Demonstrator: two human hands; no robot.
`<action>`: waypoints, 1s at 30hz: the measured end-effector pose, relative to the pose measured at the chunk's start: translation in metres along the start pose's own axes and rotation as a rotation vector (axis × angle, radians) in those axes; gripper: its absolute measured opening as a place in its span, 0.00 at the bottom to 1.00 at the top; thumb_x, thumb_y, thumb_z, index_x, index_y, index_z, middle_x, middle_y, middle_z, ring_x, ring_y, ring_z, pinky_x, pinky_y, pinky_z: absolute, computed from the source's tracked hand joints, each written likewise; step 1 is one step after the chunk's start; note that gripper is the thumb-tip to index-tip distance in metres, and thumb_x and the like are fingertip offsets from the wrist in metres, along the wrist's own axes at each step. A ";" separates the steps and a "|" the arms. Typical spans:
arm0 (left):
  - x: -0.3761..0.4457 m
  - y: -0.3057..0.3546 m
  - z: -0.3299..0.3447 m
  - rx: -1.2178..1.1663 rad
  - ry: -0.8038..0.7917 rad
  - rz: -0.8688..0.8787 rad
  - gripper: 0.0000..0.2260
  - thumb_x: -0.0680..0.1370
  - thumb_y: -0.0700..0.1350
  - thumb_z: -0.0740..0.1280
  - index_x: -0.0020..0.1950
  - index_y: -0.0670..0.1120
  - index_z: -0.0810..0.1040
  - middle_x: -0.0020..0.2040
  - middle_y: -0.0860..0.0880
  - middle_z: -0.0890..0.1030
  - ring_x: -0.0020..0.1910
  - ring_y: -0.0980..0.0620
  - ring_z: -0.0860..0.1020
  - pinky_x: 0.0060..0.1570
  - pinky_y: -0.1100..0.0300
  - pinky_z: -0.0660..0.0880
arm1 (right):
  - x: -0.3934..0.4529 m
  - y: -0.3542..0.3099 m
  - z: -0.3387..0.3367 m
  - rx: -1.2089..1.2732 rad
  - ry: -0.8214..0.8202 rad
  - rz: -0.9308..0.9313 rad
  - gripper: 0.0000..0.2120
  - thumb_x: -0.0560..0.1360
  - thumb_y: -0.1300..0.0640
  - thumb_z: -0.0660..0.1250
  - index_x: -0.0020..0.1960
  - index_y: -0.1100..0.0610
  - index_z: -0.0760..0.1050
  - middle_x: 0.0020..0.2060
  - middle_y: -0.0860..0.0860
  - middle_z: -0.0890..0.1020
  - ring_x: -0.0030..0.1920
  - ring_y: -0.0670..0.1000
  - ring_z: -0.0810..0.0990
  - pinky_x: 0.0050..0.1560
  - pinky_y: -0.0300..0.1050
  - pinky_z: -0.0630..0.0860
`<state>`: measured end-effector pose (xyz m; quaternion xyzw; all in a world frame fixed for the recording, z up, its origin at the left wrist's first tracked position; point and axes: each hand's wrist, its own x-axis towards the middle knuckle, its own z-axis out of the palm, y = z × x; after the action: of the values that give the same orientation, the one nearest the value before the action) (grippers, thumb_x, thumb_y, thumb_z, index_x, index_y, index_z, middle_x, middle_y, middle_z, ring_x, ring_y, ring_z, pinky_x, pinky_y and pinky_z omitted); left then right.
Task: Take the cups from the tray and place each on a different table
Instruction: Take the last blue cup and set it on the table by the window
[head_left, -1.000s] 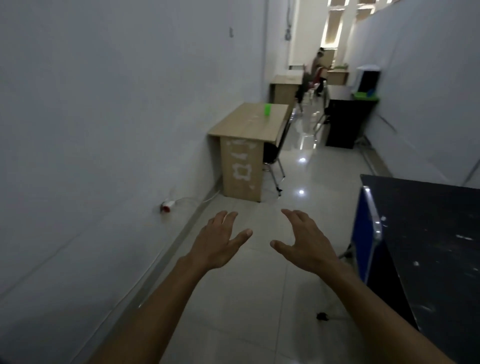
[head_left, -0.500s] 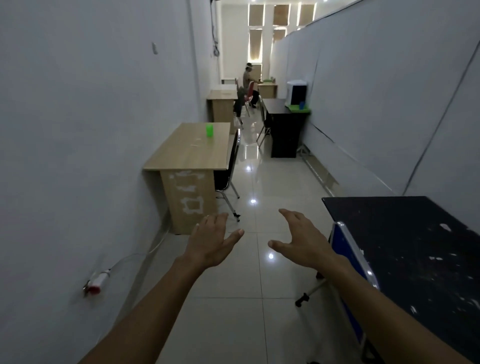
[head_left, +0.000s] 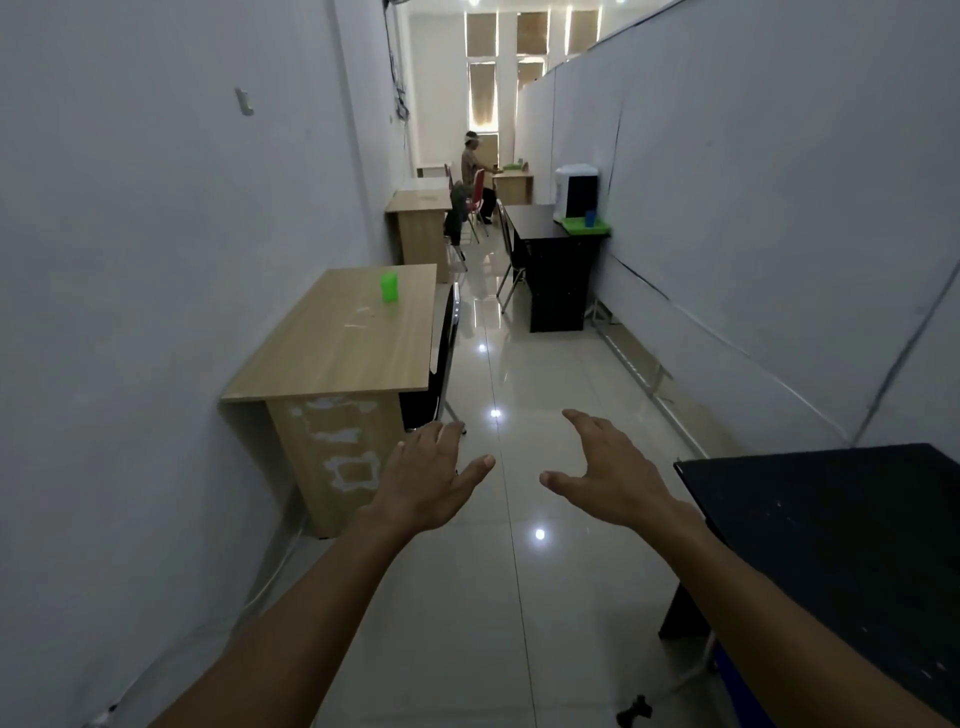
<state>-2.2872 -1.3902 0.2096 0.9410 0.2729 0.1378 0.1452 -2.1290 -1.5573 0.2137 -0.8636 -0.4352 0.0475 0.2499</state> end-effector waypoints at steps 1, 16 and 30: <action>0.026 -0.002 0.002 -0.005 -0.003 0.002 0.30 0.79 0.61 0.57 0.74 0.45 0.62 0.71 0.44 0.69 0.71 0.46 0.66 0.68 0.45 0.65 | 0.025 0.005 -0.001 0.003 0.001 0.008 0.43 0.71 0.39 0.70 0.77 0.50 0.53 0.75 0.52 0.62 0.73 0.54 0.63 0.67 0.56 0.69; 0.358 -0.036 0.059 -0.108 0.086 0.115 0.28 0.77 0.57 0.65 0.73 0.45 0.66 0.71 0.46 0.70 0.67 0.47 0.71 0.61 0.48 0.73 | 0.342 0.095 0.006 -0.011 0.051 0.063 0.43 0.70 0.39 0.70 0.77 0.49 0.53 0.75 0.52 0.63 0.73 0.54 0.64 0.65 0.54 0.69; 0.701 -0.065 0.105 -0.102 0.065 0.178 0.26 0.76 0.56 0.66 0.71 0.45 0.69 0.68 0.46 0.73 0.64 0.48 0.73 0.61 0.50 0.74 | 0.648 0.176 -0.011 0.051 0.110 0.166 0.42 0.70 0.40 0.71 0.77 0.49 0.55 0.75 0.51 0.63 0.74 0.53 0.62 0.67 0.53 0.67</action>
<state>-1.7120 -0.9699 0.2161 0.9479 0.1857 0.1944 0.1711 -1.5983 -1.1458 0.2277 -0.8915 -0.3463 0.0314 0.2905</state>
